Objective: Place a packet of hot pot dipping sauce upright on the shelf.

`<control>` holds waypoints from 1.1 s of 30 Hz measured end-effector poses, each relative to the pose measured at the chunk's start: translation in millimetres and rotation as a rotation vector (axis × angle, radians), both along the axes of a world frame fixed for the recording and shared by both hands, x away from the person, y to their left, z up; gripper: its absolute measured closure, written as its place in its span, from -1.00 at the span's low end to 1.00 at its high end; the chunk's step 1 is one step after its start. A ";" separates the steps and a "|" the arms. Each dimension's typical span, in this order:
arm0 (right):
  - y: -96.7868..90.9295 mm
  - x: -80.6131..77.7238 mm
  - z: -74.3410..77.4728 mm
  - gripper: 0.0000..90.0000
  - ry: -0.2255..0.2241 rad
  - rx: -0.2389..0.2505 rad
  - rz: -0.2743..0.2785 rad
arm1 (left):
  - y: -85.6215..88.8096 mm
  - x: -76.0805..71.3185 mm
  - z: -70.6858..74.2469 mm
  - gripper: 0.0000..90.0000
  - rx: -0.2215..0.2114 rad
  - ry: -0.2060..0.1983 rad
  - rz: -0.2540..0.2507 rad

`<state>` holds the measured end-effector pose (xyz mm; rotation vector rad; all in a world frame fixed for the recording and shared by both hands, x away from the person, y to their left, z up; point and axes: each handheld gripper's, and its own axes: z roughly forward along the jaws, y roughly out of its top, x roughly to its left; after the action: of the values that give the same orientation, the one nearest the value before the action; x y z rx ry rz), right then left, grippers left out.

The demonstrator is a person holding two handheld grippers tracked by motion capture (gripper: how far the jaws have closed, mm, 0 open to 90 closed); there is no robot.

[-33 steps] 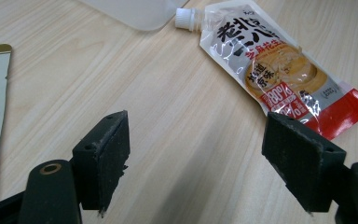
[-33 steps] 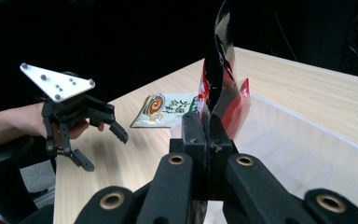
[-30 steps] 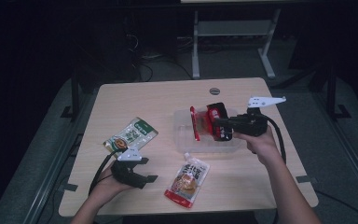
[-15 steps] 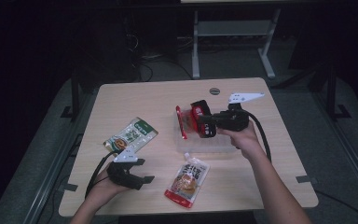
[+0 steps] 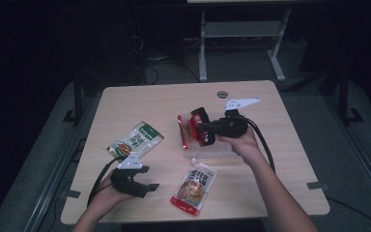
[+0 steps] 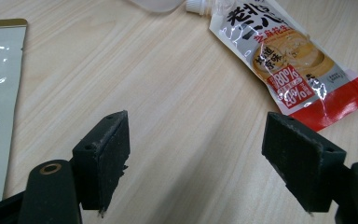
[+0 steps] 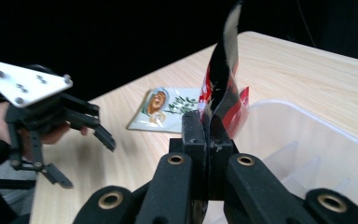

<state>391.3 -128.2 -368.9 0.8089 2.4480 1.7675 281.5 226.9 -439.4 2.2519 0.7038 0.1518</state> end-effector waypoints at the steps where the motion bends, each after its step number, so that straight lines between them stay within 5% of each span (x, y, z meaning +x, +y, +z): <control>1: 1.1 0.0 -0.9 0.98 0.000 -0.009 -0.009 | -0.3 0.1 -0.3 -0.49 0.000 0.001 -0.001; 17: 22.5 4.3 -25.1 0.96 0.016 -0.114 -0.010 | -2.3 1.3 -3.8 -0.49 0.008 0.017 -0.024; 33: 16.2 1.4 -16.2 0.34 0.028 -0.060 -0.027 | -5.1 0.6 -5.6 -0.49 0.014 0.028 -0.031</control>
<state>392.7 -112.0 -385.1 0.8624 2.4824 1.6764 282.1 221.8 -445.0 2.2810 0.6838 0.1101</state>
